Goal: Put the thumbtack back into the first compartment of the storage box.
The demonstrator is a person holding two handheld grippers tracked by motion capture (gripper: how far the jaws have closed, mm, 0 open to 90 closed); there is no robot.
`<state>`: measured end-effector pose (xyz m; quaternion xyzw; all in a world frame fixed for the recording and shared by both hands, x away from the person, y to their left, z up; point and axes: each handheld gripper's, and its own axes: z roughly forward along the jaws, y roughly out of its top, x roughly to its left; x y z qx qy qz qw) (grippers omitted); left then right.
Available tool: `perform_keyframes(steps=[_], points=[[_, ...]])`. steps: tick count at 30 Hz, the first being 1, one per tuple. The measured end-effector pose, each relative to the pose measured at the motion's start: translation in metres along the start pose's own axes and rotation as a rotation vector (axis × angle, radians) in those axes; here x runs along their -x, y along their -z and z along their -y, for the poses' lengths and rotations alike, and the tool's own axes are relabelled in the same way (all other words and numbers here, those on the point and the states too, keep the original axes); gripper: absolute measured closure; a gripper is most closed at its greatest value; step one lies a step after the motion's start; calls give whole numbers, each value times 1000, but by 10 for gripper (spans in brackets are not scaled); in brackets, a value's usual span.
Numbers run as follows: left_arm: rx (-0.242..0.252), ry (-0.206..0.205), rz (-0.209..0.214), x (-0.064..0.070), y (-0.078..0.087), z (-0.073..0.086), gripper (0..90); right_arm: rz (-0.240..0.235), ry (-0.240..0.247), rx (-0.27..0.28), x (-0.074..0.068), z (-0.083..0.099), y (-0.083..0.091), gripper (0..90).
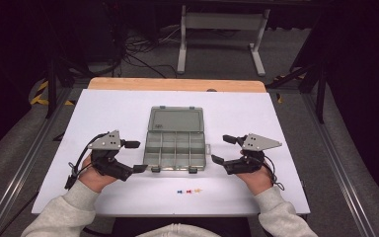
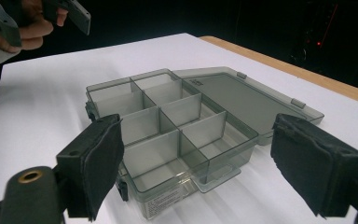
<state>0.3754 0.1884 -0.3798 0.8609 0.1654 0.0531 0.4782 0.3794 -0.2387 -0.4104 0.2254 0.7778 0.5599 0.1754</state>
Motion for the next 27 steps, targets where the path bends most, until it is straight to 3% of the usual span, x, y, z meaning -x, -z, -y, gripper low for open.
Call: perform_keyframes(steps=[8, 18, 27], points=[[-93, -39, 13, 0, 1, -12, 182, 6, -10, -6, 3, 3, 0, 176], [-222, -106, 69, 4, -10, -27, 180, 16, -23, -13, 5, 7, 4, 176], [-281, -140, 108, 8, -23, -38, 167, 34, -34, -16, 5, 11, 8, 177]])
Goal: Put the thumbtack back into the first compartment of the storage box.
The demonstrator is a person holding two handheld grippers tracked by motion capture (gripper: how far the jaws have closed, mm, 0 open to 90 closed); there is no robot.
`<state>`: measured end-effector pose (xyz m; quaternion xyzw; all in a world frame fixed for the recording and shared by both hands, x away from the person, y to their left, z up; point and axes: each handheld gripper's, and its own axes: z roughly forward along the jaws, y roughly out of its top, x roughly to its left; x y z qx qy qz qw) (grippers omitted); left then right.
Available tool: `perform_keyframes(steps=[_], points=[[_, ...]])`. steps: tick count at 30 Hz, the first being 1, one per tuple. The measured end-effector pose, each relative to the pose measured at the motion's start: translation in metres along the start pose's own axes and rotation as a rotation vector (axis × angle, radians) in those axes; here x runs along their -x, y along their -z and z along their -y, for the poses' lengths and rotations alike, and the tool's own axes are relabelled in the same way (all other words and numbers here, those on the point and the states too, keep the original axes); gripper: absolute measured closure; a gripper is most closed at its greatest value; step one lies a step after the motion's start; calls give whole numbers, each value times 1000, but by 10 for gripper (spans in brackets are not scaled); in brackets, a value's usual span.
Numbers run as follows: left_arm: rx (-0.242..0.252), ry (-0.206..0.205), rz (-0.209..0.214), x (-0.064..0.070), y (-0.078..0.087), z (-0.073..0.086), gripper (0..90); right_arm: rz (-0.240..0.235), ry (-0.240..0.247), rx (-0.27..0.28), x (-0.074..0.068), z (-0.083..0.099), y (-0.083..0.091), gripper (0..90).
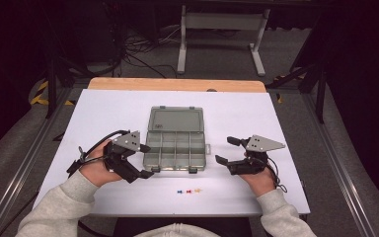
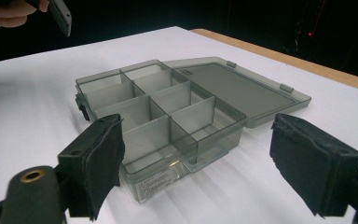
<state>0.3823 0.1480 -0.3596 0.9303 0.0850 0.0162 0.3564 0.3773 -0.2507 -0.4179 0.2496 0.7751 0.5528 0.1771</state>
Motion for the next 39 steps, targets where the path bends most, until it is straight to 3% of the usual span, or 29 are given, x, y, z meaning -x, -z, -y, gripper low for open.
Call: perform_keyframes(steps=[13, 29, 35, 39], points=[[-99, -28, 15, 3, -10, -24, 159, 8, -13, 0, 2, 3, 4, 177], [-208, 15, 50, 7, -25, -38, 192, 1, -12, -4, 3, 2, 3, 177], [-247, -20, 26, 13, -31, -43, 205, -6, -9, -5, 3, 2, 1, 177], [-255, -23, 29, 16, -36, -45, 205, -8, -9, -5, 3, 1, 1, 177]])
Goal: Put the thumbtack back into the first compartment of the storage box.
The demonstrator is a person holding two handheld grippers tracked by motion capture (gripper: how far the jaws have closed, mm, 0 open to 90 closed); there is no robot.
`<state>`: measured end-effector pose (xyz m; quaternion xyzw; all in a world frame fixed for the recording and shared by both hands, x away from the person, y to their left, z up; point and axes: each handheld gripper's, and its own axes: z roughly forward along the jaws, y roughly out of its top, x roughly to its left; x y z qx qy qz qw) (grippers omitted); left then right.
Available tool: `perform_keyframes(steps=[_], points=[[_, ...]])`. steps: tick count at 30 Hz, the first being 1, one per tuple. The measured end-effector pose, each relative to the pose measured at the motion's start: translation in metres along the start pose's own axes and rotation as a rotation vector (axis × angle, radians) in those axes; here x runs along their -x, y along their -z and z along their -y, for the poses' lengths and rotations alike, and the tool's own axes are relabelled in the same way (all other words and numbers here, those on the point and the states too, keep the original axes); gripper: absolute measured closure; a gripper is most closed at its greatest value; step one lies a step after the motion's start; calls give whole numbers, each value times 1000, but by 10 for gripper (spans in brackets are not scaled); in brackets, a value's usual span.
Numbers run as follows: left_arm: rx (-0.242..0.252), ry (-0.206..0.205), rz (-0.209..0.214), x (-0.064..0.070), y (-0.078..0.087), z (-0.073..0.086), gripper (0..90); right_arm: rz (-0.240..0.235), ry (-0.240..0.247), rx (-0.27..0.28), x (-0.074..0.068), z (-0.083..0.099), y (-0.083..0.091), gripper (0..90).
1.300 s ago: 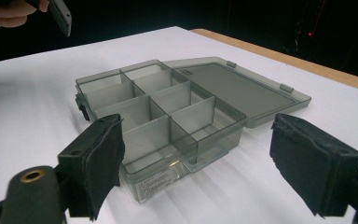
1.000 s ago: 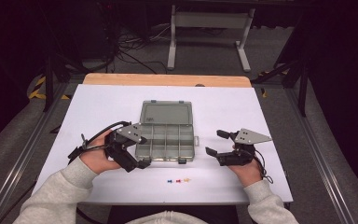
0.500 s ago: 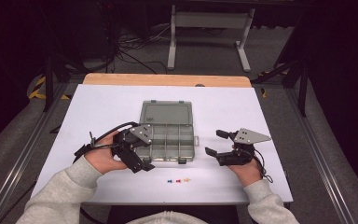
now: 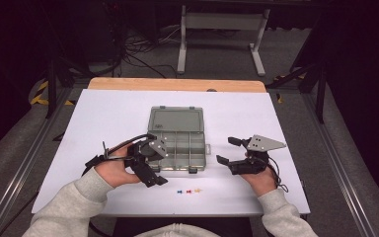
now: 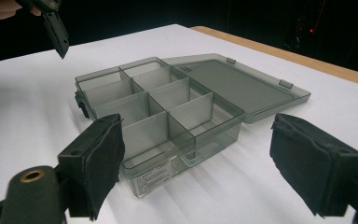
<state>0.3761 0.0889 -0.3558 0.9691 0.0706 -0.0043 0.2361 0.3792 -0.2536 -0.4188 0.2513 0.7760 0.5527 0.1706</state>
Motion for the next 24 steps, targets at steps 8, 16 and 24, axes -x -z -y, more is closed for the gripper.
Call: perform_keyframes(steps=[8, 16, 24], points=[[-13, -11, 31, 4, -13, -4, 204, 3, 0, 3, 1, 0, 2, 178], [-34, -22, 54, 8, -29, -6, 205, -1, -2, 4, 0, -1, 2, 178], [-53, -29, 70, 11, -39, -8, 211, -2, -2, 4, 0, 0, 2, 178]])
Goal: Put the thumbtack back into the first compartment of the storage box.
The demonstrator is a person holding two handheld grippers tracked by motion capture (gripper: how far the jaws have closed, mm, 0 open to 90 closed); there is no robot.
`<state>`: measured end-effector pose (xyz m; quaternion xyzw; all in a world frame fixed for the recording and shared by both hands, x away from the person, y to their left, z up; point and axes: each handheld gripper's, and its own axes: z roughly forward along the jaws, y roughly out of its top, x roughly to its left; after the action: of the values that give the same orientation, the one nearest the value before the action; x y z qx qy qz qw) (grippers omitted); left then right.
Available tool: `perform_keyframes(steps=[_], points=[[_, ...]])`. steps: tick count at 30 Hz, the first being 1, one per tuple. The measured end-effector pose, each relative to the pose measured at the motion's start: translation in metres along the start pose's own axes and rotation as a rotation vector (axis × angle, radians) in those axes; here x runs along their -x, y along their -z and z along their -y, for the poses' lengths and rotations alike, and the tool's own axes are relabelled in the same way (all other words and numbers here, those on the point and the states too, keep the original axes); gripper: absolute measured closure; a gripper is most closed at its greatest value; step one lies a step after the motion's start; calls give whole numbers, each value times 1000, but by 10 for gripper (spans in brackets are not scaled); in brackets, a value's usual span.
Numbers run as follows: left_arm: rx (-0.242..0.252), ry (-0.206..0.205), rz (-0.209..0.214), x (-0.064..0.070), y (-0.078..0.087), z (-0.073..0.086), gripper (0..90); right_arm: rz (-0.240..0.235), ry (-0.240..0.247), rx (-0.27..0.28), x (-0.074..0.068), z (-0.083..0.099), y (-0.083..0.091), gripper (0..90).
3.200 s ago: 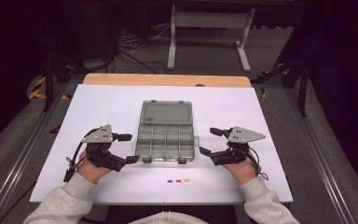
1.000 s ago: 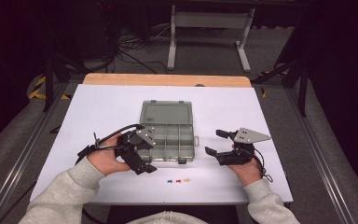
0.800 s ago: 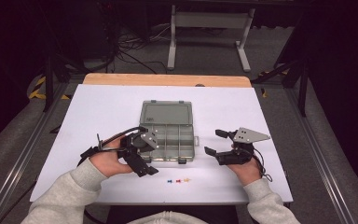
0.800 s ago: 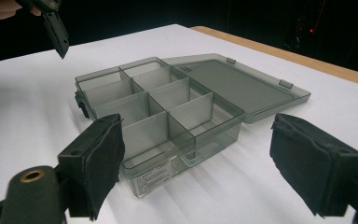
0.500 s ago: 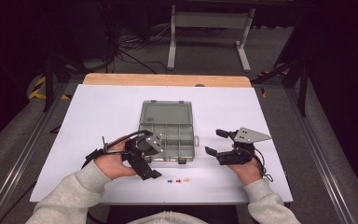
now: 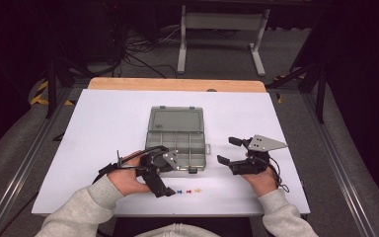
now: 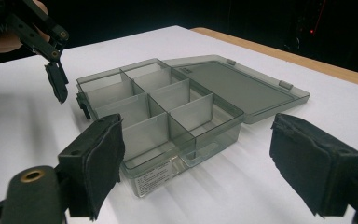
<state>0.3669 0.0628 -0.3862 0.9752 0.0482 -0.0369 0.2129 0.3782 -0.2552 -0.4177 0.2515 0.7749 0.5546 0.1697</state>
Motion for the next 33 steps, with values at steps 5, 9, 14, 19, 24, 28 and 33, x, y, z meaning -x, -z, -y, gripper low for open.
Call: perform_keyframes(steps=[5, 9, 14, 19, 24, 28, 33], points=[[-1, -2, 9, 2, -5, -1, 212, -1, 1, -2, 0, 0, 0, 178], [-11, -7, 10, 3, -10, -2, 218, -2, 1, 2, 0, -1, 1, 178], [-28, -17, 9, 3, -15, -3, 223, 0, -1, 1, 0, -1, 1, 178], [-34, -25, 20, 5, -19, -4, 224, 3, -1, 5, 0, -1, 2, 178], [-44, -30, 28, 6, -26, -5, 229, 3, -1, 4, 0, -1, 2, 178], [-52, -33, 31, 6, -30, -5, 238, 1, 0, 0, 0, -1, 1, 178], [-60, -33, 31, 6, -36, -6, 255, -3, 1, -3, 0, -1, 1, 180]])
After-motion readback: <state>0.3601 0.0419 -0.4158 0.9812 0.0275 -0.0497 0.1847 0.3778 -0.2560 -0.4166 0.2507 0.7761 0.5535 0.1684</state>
